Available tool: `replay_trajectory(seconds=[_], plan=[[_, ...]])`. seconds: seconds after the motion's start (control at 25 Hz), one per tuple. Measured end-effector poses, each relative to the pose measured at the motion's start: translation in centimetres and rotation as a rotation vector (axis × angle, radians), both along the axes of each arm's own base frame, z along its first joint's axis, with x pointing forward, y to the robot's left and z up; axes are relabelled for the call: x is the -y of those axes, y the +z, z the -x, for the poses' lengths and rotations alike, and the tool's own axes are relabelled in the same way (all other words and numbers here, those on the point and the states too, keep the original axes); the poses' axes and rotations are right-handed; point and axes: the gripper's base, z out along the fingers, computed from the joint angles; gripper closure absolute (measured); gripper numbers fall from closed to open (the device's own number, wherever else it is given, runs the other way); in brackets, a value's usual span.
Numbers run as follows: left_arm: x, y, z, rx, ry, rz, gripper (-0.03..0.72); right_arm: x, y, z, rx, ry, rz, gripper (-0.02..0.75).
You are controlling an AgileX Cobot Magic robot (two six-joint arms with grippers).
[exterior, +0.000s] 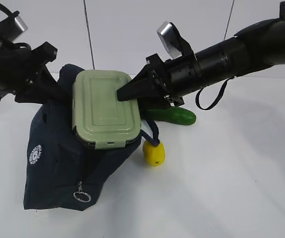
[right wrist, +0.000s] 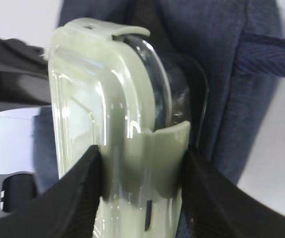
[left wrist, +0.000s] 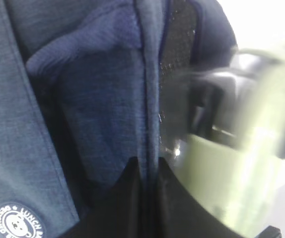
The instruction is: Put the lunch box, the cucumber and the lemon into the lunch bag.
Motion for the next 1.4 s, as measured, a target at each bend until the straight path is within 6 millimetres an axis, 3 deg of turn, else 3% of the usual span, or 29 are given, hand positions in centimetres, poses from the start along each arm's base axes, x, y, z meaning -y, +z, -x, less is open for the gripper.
replay_trajectory(seconds=[0.44,1.04,1.4], plan=[[0.3,0.3,0.0,-0.017,0.017,0.054,0.68,-0.4,-2.2,-1.5,-0.009,-0.023,0.034,0.366],[0.4,0.3,0.0,-0.024,0.019,0.068,0.681,-4.1,-2.9,0.0,0.041,0.019,0.098,0.366],[1.2,0.4,0.4,-0.028,-0.005,0.075,0.68,-5.8,-2.4,0.1,0.094,-0.011,0.018,0.366]])
